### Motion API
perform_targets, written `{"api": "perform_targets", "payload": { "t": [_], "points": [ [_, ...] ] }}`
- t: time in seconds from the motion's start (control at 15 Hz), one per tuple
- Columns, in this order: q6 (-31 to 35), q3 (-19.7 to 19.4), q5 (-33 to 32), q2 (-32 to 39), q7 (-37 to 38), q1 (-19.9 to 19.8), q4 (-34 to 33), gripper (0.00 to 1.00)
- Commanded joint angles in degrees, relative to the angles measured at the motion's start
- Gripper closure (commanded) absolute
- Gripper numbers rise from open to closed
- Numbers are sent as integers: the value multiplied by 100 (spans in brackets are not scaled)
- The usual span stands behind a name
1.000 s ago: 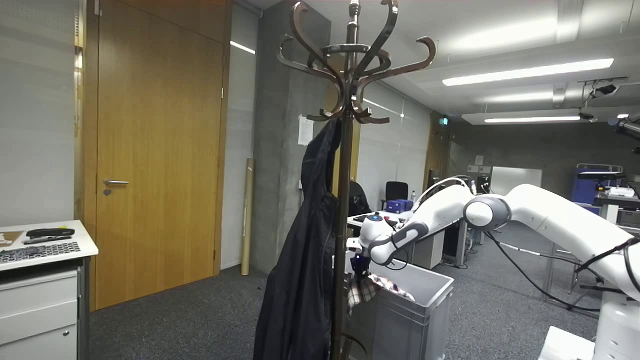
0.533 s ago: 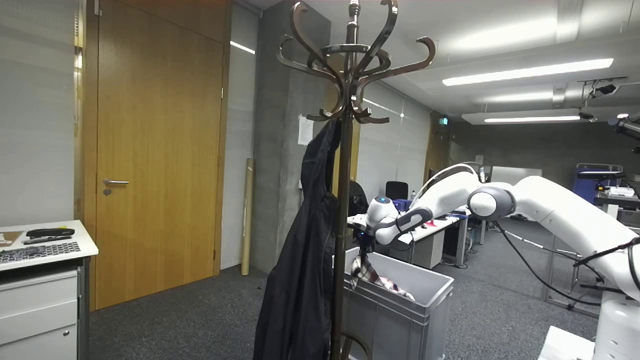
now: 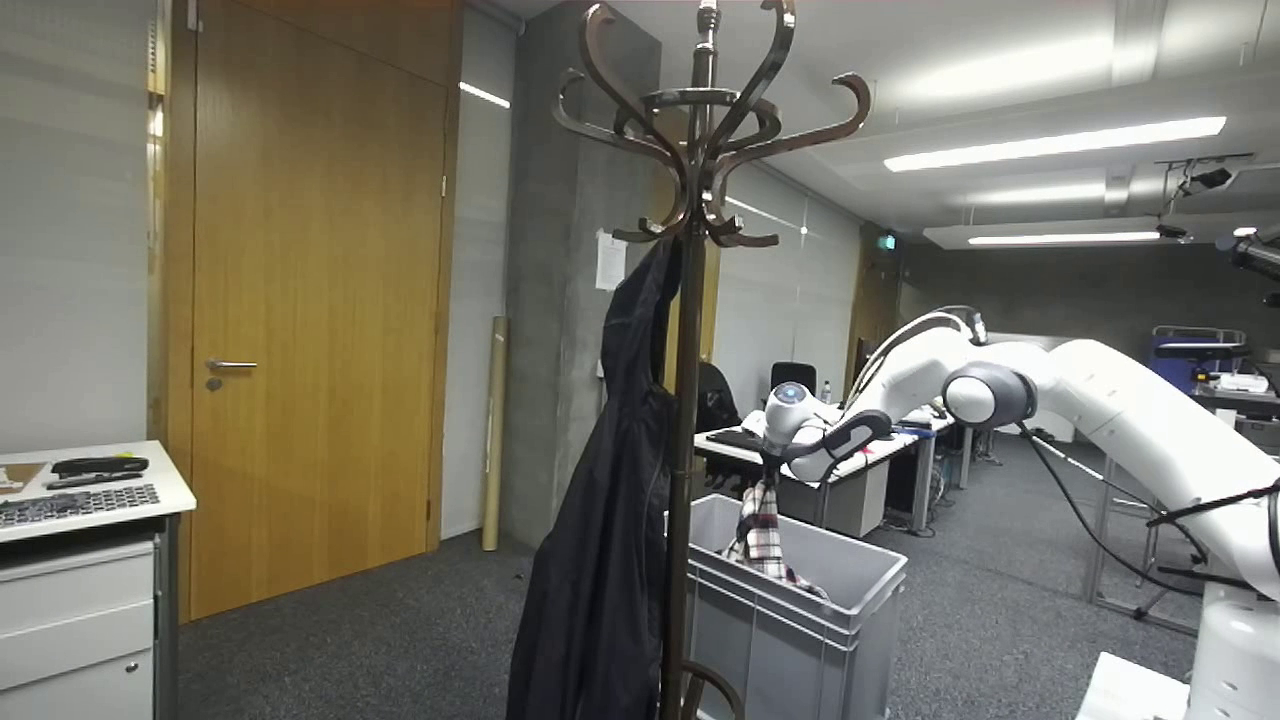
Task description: Put the hanging parts of the object in the basin
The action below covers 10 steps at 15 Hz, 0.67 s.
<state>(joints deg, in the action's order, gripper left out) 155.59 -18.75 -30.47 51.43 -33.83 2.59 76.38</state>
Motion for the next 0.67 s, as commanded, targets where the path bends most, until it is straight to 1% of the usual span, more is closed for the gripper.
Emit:
{"api": "perform_targets", "payload": {
  "t": [0.0, 0.07, 0.2, 0.27, 0.4, 0.53, 0.6],
  "points": [
    [54, -256, -607, -371, 864, 191, 619, 73],
    [63, -250, -746, -361, 1039, 197, 662, 72],
    [66, -189, -978, -372, 1334, 200, 754, 57],
    [67, -165, -1086, -382, 1453, 210, 791, 48],
    [99, -108, -1256, -417, 1657, 223, 863, 34],
    [98, -30, -1319, -434, 1878, 237, 879, 19],
    [29, 33, -1243, -445, 2047, 238, 869, 11]
  ]
}}
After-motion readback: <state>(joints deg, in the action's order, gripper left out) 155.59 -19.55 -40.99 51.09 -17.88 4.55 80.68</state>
